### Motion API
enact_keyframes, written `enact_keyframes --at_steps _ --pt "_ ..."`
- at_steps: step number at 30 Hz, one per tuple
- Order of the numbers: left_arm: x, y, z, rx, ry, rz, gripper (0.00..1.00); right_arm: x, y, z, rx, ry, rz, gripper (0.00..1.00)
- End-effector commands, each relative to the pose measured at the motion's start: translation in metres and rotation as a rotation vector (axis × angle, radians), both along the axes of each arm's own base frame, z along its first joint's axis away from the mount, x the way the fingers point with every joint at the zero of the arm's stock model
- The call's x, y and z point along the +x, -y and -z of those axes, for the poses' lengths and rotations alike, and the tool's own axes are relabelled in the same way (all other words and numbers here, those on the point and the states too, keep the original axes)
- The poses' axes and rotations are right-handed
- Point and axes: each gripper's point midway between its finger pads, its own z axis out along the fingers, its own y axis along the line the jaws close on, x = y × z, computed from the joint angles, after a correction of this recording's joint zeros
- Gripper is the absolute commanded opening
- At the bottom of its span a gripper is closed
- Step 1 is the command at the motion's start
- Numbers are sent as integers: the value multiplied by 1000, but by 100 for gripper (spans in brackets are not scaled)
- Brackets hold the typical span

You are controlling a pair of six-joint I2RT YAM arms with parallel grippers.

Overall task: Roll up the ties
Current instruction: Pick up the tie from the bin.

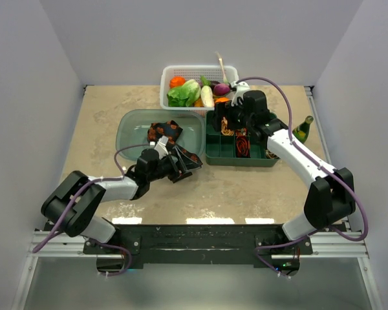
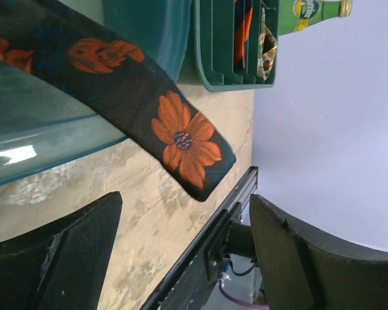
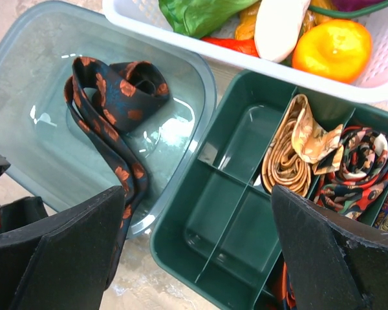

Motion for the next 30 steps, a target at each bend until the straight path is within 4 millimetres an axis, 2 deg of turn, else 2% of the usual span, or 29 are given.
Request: enact_keyframes --at_steps 1,5,12,14,16,20,25,30 --pt "19 12 -34 -116 76 -59 84 -7 1 -18 1 43 -10 99" --pt "26 18 -29 -106 56 -64 81 -7 2 -18 -3 45 -9 99" --pt "34 19 -15 -89 5 -108 58 -8 1 -16 -6 42 -15 99" --pt "35 19 -12 -75 1 -117 56 -7 2 -15 -7 41 -14 99" --pt "39 20 -14 -67 7 -127 54 -7 1 -14 -8 38 -15 99" --pt "44 23 -17 -47 29 -121 41 -7 1 -14 -7 39 -17 99" --pt "50 27 -29 -5 83 -107 30 -6 1 -13 -7 34 -18 99" --pt "54 23 -39 82 139 -92 29 -7 -1 -12 -4 29 -25 99"
